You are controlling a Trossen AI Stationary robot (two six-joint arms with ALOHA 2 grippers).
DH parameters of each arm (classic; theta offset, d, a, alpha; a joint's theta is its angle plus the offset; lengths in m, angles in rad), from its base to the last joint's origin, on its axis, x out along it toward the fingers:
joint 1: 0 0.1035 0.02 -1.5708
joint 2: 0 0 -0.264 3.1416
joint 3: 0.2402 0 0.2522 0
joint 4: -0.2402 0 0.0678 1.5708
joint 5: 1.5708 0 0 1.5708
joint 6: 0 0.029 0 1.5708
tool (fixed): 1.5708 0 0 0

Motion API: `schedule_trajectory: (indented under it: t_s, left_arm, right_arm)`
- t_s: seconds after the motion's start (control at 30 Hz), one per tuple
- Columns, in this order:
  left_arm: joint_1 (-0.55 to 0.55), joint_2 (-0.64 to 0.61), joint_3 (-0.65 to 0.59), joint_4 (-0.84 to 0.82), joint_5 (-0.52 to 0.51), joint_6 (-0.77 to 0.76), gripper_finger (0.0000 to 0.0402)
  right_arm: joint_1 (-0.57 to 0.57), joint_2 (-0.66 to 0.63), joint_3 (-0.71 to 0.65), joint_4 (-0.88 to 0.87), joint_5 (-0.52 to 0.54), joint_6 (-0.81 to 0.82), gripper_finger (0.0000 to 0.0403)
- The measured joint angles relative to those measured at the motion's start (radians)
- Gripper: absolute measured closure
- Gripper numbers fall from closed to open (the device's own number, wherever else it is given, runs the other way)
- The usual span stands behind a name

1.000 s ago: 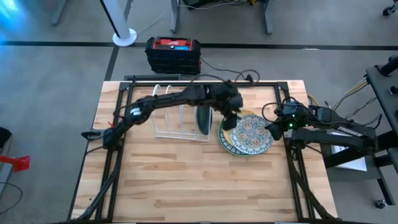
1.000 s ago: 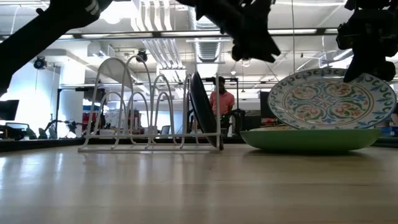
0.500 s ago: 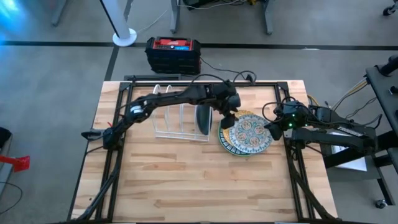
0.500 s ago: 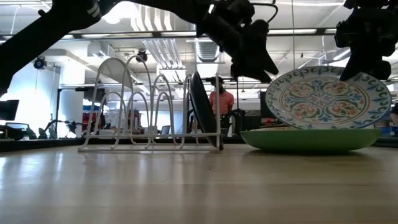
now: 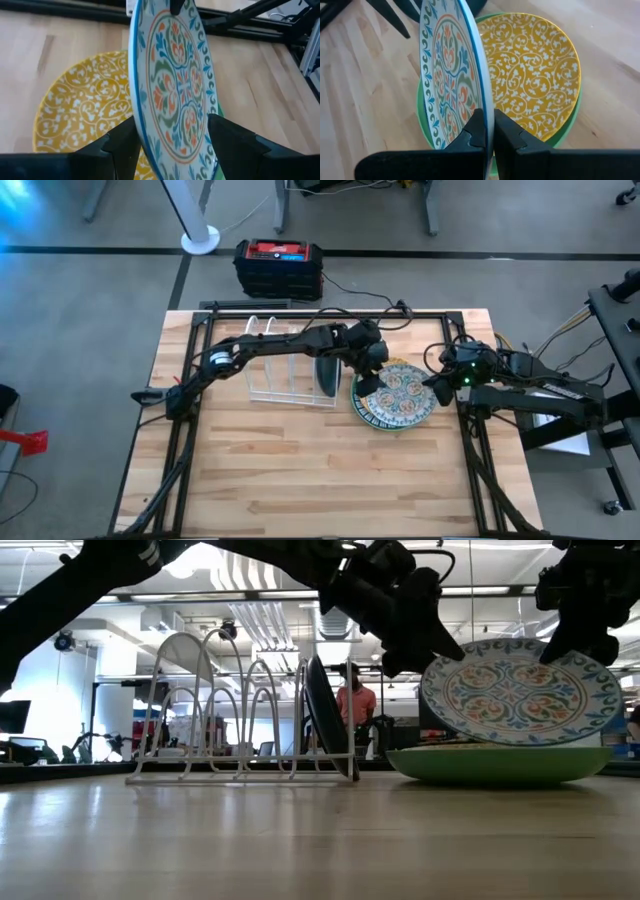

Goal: Sort dishes
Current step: Put the white plate in the dish rack

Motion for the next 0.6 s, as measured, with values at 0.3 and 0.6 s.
schedule_trajectory:
  t_s: [0.3,0.6]
  left_arm:
    - [-0.008,0.000,-0.001,0.040,-0.012,-0.066,0.0204]
    - [-0.012,0.000,-0.002,0.050,-0.018,-0.086,0.0265]
  right_arm:
    - [0.000,0.000,0.000,0.058,0.000,-0.031,0.0403]
    - [0.000,0.000,0.000,0.146,0.003,-0.066,0.0403]
